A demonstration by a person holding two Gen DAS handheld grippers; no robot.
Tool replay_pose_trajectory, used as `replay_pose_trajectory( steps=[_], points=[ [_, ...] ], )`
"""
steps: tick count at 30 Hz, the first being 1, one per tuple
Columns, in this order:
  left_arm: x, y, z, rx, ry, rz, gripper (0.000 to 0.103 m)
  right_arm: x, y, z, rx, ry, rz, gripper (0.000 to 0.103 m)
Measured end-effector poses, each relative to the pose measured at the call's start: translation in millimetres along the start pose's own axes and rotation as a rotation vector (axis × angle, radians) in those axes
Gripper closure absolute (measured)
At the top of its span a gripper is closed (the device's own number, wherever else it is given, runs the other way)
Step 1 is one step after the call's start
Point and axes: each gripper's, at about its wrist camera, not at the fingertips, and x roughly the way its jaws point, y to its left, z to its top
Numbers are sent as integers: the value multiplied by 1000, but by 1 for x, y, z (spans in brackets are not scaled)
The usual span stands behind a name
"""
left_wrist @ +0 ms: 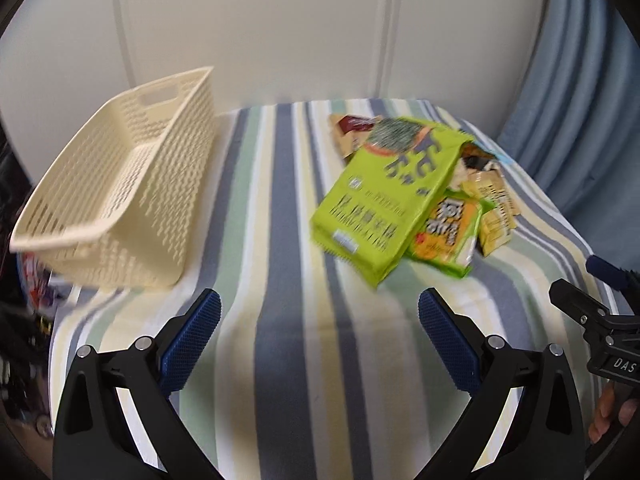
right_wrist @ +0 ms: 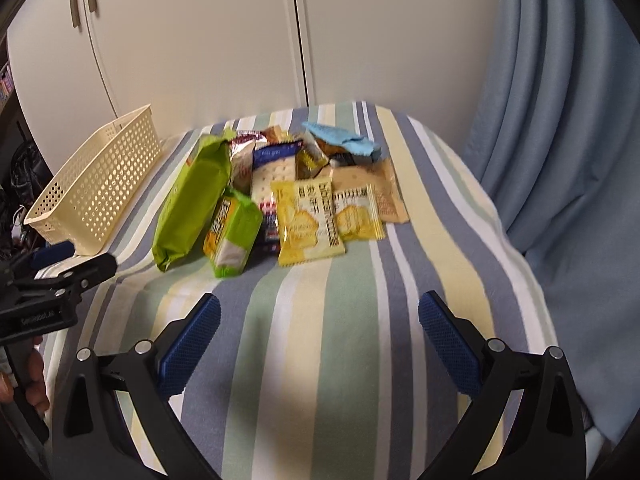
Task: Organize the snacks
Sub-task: 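Grasp the green SALTY SEAWEED bag with the left tool while the right tool grasps the green-yellow snack pack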
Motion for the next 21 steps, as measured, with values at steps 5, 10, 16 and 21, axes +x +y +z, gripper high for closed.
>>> replay_pose_trajectory(
  steps=[5, 10, 16, 21],
  points=[
    [32, -18, 34, 151, 21, -120, 2, 1, -2, 12, 1, -17, 23, 5],
    [59, -21, 57, 208, 44, -261, 2, 12, -2, 10, -6, 0, 48, 5],
    [90, -13, 74, 246, 99, -292, 2, 23, -9, 12, 4, 15, 61, 5],
    [103, -10, 81, 241, 112, -322, 3, 27, -11, 15, 5, 24, 76, 5]
  ],
)
